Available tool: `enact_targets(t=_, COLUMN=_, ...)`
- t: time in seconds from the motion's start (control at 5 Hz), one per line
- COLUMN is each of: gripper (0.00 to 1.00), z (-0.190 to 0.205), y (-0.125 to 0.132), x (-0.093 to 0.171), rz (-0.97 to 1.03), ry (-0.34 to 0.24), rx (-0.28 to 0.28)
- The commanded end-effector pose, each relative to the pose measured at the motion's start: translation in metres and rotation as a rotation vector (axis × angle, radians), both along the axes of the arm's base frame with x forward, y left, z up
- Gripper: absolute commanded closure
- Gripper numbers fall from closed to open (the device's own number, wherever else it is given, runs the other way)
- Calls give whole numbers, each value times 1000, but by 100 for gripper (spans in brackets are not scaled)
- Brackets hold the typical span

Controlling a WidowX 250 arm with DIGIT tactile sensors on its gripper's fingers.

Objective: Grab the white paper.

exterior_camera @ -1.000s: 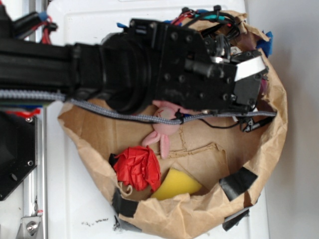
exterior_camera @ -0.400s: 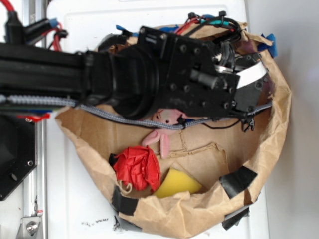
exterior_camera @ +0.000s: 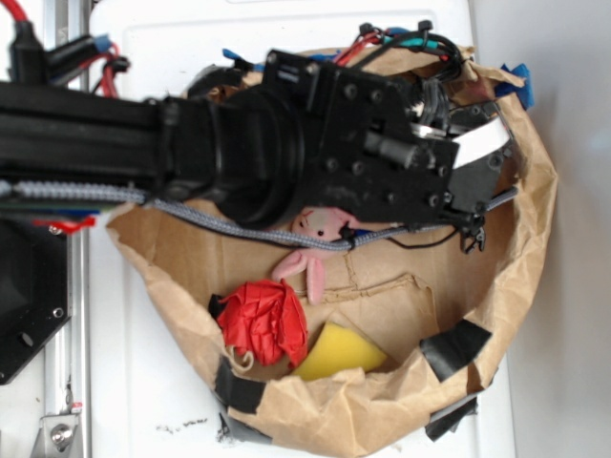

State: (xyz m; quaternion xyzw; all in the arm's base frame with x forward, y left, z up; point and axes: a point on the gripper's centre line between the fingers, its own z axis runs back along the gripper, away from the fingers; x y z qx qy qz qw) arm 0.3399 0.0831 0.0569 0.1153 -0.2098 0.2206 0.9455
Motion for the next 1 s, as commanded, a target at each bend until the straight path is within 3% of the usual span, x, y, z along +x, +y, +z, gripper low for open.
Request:
enact_targets(t=0.0, gripper=100, z=35, y=4, x=-14, rz=-72, ry=-27, rx=-15)
enact_targets(t=0.2, gripper=100, z=50, y=5, x=-34, rz=-150, ry=40, rx=-78)
enact_targets(t=0.4, gripper=100, z=59, y=0, x=-54, rz=-224, ry=46, rx=-66)
enact_targets(t=0.8, gripper=100, z=61, y=-5, x=-62, rz=-272, ry=52, rx=-57)
